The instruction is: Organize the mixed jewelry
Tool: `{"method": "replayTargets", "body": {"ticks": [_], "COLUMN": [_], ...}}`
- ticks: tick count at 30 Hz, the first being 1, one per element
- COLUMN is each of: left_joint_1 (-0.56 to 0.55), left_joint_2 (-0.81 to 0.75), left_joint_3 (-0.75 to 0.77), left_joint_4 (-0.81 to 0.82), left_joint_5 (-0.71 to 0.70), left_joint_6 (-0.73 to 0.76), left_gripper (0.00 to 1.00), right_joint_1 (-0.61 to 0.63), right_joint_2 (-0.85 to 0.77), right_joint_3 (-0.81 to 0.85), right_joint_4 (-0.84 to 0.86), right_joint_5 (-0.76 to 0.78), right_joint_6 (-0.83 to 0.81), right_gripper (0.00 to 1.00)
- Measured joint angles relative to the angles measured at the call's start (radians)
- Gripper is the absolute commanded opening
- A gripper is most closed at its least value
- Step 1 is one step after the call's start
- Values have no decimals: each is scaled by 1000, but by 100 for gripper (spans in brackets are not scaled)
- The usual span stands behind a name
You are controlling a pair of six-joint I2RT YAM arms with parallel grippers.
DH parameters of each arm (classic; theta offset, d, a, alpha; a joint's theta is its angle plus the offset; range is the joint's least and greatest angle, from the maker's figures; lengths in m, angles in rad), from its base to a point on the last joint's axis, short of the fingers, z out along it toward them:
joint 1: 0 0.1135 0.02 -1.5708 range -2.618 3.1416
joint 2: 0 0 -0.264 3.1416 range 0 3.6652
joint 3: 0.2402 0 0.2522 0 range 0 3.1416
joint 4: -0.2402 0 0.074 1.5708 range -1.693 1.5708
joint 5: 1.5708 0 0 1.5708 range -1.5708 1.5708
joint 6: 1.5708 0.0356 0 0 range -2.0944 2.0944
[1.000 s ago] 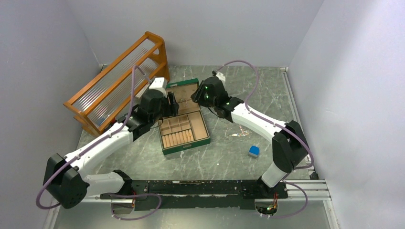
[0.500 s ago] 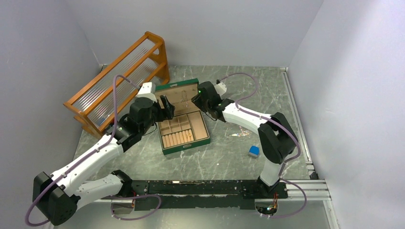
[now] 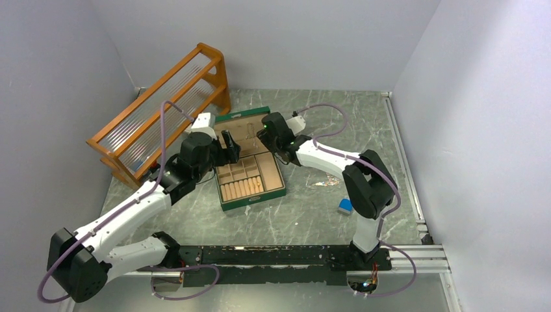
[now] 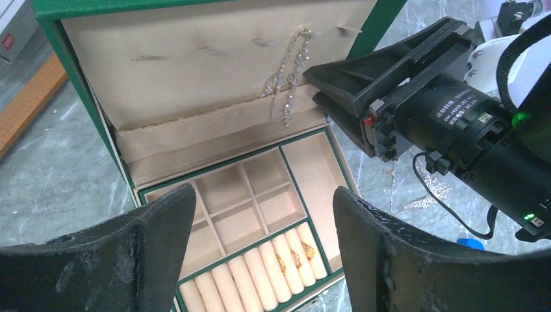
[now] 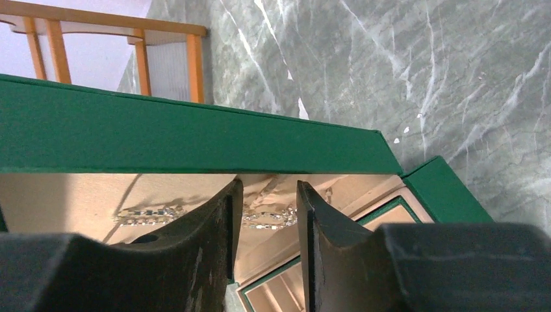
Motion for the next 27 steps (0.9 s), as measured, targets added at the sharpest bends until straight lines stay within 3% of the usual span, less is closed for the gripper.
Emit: {"method": "replayTargets", "body": {"ticks": [8,16,22,27], "left_joint_1": [0,0,-18,-57], "left_joint_2": [37,133,228,303], "left_joint_3": [0,3,32,67], "left_joint_4": [17,43,110,174], "left_joint_5": [11,14,3,-40], "left_joint_6": [-1,-1,2,8], "left_gripper": [80,75,74,73], "right_joint_1": [3,3,-1,-10], "right_joint_2": [28,36,33,22], "right_joint_3": [1,-29,-64,-101], "right_joint_4": [-8,14,61,106], "right_joint_5": [-1,-16,-26,-49], "right_joint_6": [34,43,43,40], "right_gripper": [36,9,0,0]}}
